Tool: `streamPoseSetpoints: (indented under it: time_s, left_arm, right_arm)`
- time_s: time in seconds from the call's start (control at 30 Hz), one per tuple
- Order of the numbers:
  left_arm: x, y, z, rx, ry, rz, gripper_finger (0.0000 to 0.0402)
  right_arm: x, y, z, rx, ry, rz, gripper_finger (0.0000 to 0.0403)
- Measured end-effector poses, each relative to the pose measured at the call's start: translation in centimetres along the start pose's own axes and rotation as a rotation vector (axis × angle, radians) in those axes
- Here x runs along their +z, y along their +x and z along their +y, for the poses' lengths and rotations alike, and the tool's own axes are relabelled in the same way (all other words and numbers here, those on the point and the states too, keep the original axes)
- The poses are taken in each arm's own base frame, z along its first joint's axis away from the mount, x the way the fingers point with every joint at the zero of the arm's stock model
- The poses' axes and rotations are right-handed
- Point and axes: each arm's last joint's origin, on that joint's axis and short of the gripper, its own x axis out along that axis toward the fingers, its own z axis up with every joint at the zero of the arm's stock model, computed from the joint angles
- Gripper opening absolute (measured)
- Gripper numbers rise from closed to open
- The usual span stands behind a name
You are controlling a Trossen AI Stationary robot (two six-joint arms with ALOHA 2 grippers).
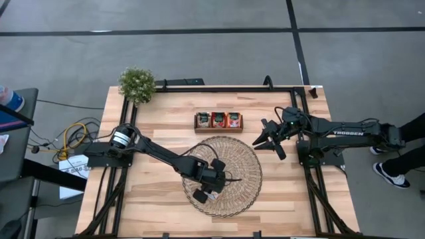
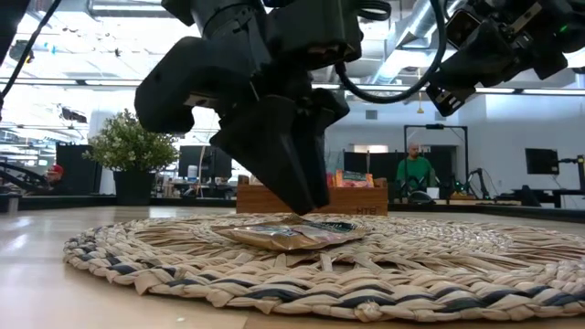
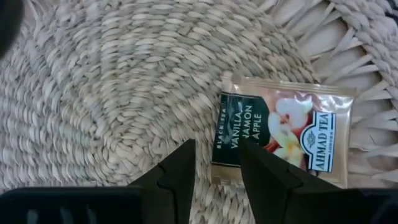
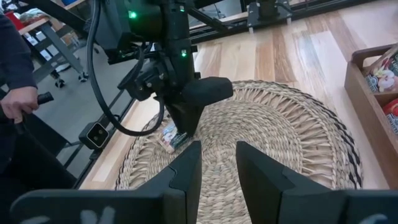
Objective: Pick & Place Tea
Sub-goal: Put the green tea bag to the left of the wooden organizer
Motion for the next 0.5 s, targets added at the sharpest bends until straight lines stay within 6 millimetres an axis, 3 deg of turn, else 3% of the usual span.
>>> streamPoseSetpoints:
  time_s: [0.5]
  left_arm:
    - [-1.0,1.2,-0.3,-0.016,-0.030,0.084,0.0113]
  right_arm:
    - [0.0,0.0,0.0,0.000,0.001,0.001,0.0092]
